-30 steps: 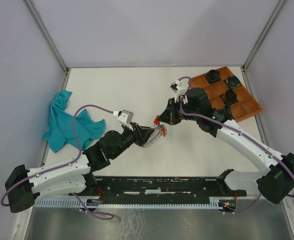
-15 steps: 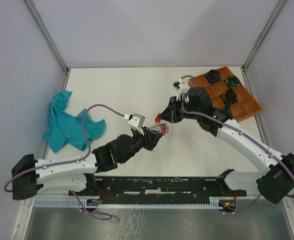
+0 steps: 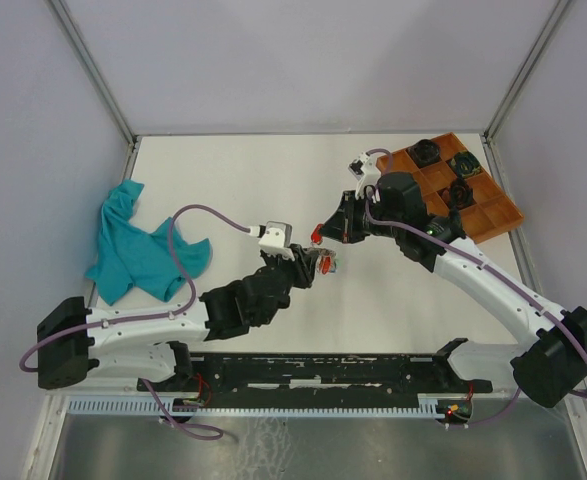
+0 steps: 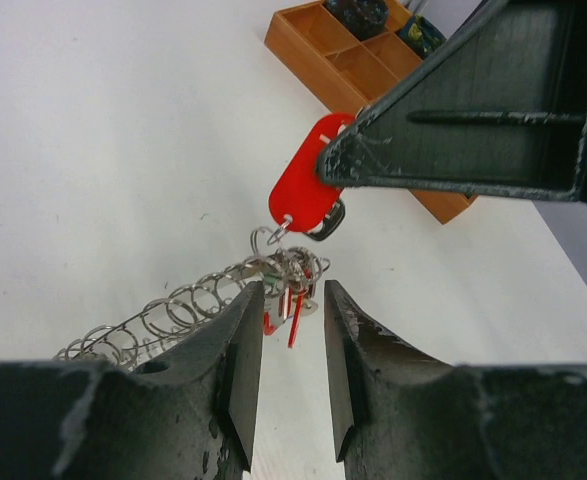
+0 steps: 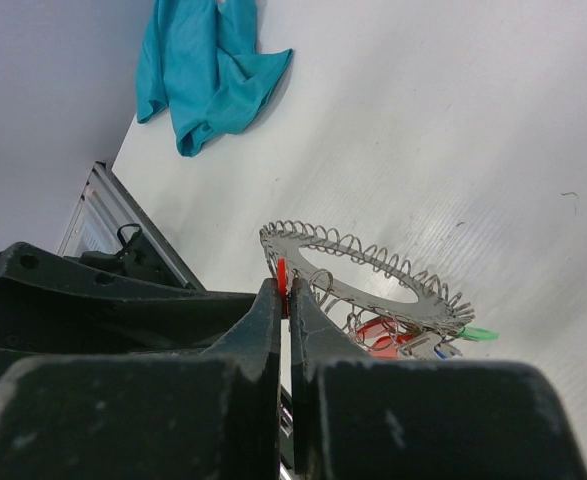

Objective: Remove the keys from the keyring
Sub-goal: Remove the key from the keyring.

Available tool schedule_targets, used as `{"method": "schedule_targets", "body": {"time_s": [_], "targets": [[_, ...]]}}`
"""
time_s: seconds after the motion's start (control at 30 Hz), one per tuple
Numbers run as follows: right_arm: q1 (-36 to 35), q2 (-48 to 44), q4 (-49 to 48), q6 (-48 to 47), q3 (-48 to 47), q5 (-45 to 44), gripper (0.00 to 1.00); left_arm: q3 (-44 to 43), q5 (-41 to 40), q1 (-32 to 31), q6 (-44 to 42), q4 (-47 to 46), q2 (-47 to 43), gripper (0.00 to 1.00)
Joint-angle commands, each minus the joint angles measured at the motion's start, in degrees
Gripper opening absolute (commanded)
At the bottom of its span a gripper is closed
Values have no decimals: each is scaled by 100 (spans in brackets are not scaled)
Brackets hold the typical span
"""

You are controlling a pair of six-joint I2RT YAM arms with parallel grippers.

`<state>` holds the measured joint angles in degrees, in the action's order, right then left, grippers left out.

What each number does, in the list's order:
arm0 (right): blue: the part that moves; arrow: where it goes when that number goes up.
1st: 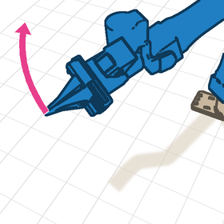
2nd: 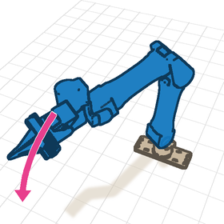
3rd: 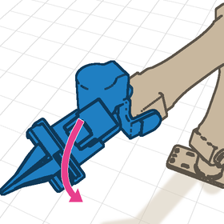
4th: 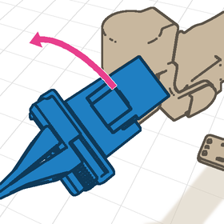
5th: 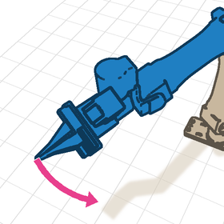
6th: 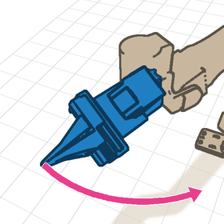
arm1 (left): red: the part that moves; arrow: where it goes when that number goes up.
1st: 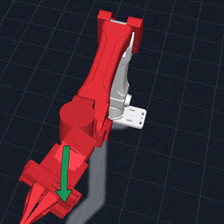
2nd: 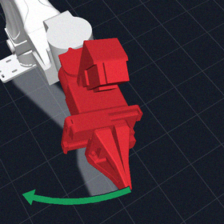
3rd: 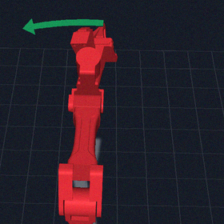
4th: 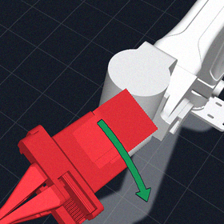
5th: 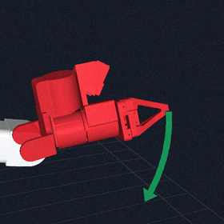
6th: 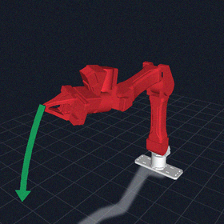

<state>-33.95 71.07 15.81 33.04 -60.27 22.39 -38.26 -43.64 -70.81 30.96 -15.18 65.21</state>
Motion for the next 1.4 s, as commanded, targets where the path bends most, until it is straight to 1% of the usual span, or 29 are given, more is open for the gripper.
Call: {"method": "schedule_targets", "body": {"time_s": [0.0, 0.27, 0.7, 1.03, 1.23, 1.37], "targets": [[33, -180, -526, 148, -54, 37, 1, -449, -287, 58, -203, 67, 128, 38], [85, -207, -568, 289, -14, 130, 1, -805, -290, 177, -404, 471, 418, 38], [147, -206, -645, 389, 24, 278, 1, -1178, -356, 347, -777, 666, 897, 33], [153, -198, -672, 411, 36, 349, 1, -1282, -327, 461, -955, 823, 1028, 21], [182, -198, -675, 415, 37, 380, 1, -1267, -136, 524, -1089, 832, 1031, 3], [197, -197, -662, 397, 27, 380, 1, -1184, -45, 524, -1339, 714, 952, 3]]}}
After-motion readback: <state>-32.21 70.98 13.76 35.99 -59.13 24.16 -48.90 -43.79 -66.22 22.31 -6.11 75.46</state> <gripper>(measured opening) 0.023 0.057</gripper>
